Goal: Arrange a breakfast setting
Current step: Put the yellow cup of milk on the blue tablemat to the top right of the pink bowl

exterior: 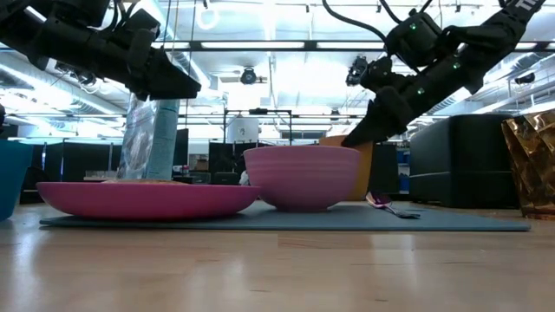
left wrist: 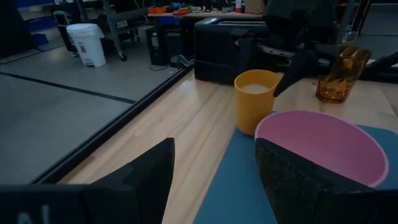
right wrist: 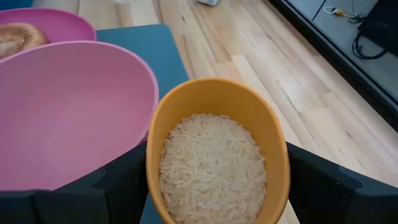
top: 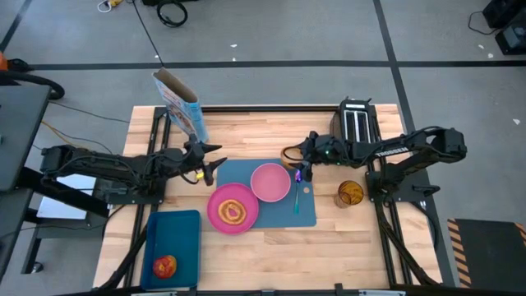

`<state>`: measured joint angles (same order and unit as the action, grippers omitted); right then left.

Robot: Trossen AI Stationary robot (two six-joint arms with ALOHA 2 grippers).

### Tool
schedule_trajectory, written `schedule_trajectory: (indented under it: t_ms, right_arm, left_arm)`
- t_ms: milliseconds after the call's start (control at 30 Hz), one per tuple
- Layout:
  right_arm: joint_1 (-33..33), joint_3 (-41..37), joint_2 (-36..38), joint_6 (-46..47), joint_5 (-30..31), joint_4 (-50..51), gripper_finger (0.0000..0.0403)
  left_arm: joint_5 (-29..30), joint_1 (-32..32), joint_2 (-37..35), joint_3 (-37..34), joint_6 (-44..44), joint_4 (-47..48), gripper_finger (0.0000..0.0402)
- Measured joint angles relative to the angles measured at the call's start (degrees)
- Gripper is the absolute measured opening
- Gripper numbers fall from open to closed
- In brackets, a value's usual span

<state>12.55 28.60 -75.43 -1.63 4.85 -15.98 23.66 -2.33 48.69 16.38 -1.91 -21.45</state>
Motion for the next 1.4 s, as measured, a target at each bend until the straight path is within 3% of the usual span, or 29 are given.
schedule_trajectory:
  t_ms: [333, 667, 1400]
  right_arm:
    - [-0.74, 0.00, -0.06, -1.30, -0.12, 1.28, 0.0329]
    - [-0.70, 0.04, -0.06, -0.23, 0.03, 2.09, 0.0394]
    - [-0.39, 0.13, 0.01, 0.63, -1.73, 5.56, 0.0399]
  left_arm:
    - [0.02, 0.00, 0.00, 0.00, 0.22, -0.19, 0.0231]
    - [0.02, 0.00, 0.00, 0.00, 0.22, -0.18, 0.0231]
    - [0.04, 0.00, 0.00, 0.00, 0.20, -0.15, 0.0231]
